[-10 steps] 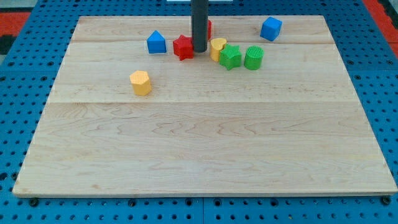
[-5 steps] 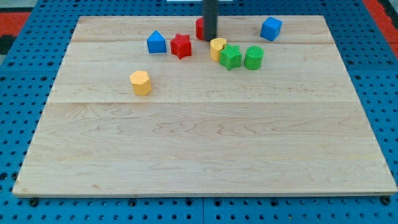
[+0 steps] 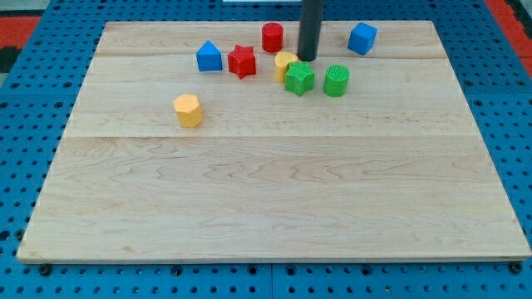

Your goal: Push the yellow heart towards the yellow hexagon

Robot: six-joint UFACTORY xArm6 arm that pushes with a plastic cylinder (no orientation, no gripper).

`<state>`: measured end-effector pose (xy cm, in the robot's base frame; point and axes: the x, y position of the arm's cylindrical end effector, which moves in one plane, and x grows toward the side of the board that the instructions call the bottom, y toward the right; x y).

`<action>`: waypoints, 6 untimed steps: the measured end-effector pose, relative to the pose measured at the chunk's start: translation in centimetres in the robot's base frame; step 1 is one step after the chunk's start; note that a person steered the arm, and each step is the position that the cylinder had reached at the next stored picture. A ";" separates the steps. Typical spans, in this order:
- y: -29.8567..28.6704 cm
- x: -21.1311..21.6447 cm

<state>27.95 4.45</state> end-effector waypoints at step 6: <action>-9.9 7.1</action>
<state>35.08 -5.48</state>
